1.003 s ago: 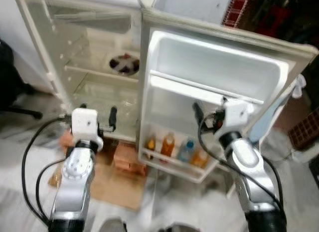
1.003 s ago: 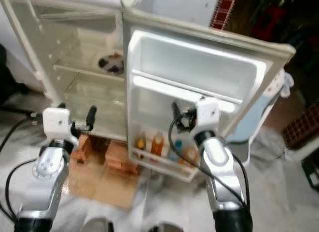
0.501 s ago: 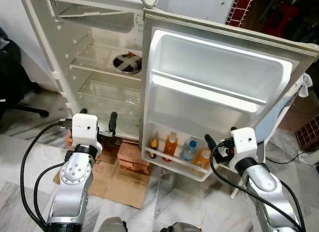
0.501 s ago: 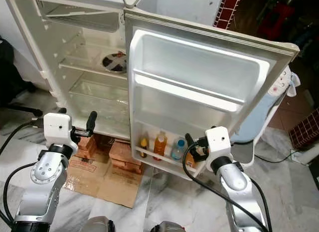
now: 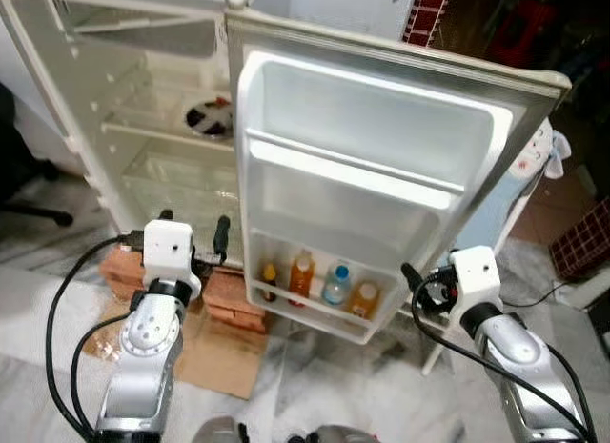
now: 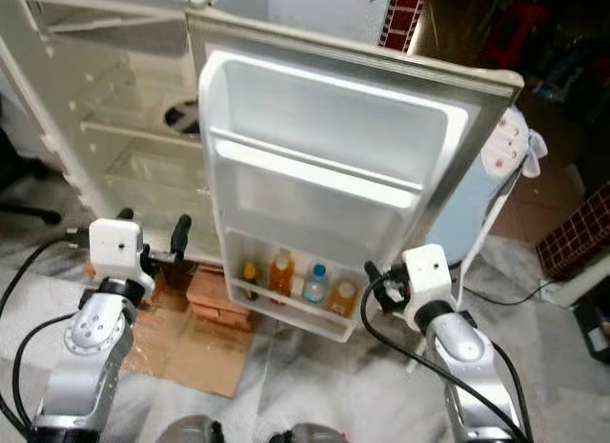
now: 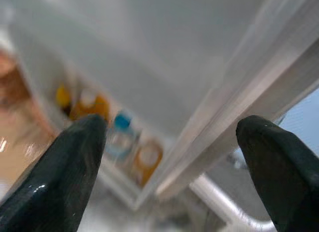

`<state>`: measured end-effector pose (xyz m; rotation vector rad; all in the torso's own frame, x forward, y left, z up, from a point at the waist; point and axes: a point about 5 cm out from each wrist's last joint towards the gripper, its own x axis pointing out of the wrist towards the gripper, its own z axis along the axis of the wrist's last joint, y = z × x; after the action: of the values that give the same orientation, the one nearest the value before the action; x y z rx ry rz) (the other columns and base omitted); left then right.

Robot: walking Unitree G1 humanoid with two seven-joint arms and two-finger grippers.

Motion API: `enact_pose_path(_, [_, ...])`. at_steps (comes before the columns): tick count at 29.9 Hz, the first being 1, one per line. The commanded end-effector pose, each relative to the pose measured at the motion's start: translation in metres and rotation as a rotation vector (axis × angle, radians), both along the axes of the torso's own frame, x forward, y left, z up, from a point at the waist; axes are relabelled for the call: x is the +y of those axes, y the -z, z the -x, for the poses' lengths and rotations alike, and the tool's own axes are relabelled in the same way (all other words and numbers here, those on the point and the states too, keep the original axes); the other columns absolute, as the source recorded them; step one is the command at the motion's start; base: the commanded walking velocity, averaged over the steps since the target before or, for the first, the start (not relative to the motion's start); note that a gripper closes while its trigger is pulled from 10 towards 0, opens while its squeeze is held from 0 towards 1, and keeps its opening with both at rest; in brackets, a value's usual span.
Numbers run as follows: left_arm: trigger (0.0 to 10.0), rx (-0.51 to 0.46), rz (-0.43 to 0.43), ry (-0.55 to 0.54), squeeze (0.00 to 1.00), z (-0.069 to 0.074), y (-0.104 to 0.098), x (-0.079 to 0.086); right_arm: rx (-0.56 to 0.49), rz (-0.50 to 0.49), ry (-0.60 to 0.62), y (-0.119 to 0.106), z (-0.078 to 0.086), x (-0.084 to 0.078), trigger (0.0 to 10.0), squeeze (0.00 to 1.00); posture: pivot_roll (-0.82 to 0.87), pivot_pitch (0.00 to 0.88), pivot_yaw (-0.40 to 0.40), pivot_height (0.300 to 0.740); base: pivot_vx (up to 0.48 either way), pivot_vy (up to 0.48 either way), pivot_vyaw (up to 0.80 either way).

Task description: Restocking fridge

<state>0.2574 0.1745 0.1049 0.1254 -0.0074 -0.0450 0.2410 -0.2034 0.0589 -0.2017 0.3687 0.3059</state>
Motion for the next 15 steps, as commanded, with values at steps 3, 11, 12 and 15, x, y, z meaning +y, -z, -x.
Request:
enact_pose_path(3, [10.0, -0.013, 0.001, 0.026, 0.00, -0.002, -0.003, -0.006, 0.011, 0.066, 0.059, 0.003, -0.007, -0.021, 10.0, 0.00, 0.01, 0.058, -0.068, 0.740, 0.000, -0.472, 0.00])
enact_pose_path(11, [10.0, -0.012, -0.004, 0.020, 0.00, -0.003, -0.004, -0.005, -0.180, 0.083, 0.180, -0.034, -0.057, -0.033, 10.0, 0.00, 0.02, 0.065, -0.065, 0.740, 0.000, -0.472, 0.00])
enact_pose_path(12, [10.0, -0.011, -0.004, 0.019, 0.00, -0.003, -0.004, -0.005, -0.187, 0.084, 0.184, -0.035, -0.059, -0.034, 10.0, 0.00, 0.02, 0.065, -0.065, 0.740, 0.000, -0.472, 0.00])
enact_pose_path(15, [10.0, -0.012, -0.005, 0.017, 0.00, -0.002, -0.004, -0.004, -0.226, 0.088, 0.198, -0.042, -0.072, -0.033, 10.0, 0.00, 0.03, 0.068, -0.067, 0.740, 0.000, -0.472, 0.00])
